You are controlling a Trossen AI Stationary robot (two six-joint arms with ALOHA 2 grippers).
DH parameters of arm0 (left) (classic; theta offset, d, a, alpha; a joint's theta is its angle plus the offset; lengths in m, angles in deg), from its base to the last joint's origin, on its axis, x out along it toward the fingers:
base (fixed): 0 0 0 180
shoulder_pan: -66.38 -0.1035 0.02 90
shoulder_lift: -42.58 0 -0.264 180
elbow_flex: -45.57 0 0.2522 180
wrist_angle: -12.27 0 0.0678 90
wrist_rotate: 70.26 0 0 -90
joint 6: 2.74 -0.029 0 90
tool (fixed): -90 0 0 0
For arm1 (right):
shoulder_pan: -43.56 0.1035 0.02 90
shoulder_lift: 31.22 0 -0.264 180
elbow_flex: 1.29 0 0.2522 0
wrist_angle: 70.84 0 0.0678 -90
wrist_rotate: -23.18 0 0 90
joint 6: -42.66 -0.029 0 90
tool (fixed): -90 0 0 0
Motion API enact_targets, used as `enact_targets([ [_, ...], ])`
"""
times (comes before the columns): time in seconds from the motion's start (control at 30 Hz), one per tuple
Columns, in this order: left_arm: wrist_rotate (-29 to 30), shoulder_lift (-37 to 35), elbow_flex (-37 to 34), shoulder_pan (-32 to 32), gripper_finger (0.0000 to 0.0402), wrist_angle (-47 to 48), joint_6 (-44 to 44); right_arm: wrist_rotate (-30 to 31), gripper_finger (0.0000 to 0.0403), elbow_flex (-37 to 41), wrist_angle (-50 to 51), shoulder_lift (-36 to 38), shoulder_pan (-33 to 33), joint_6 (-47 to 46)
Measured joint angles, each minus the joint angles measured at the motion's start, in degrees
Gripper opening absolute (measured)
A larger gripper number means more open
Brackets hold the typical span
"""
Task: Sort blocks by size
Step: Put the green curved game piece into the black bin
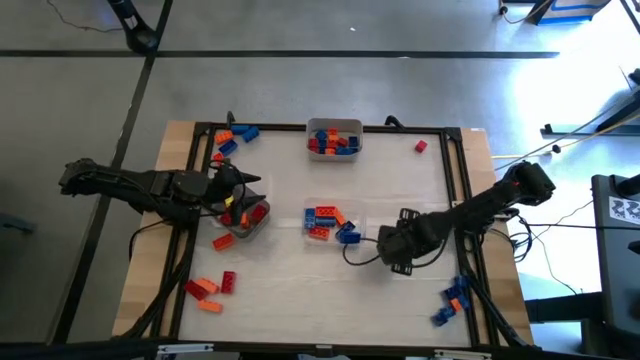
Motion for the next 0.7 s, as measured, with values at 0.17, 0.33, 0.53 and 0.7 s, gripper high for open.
enact_targets([
  [0.17, 0.0, 0.0, 0.0, 0.0, 0.0265, 0.14, 1.15, -3.45, 0.0239, 0.89, -0.29, 0.14, 0.44, 3.34],
  [0.33, 0.0, 0.0, 0.0, 0.0, 0.0265, 0.14, 1.47, -3.12, 0.0239, 3.26, -1.31, -0.22, 2.66, 10.04],
  [0.53, 0.0, 0.0, 0.0, 0.0, 0.0265, 0.2, 1.47, -0.35, 0.0239, 5.45, -6.75, -0.2, 3.63, 15.2],
  [0.7, 0.0, 0.0, 0.0, 0.0, 0.0265, 0.2, 1.47, 0.1, 0.0239, 8.93, -12.7, -0.2, 3.81, 19.27],
])
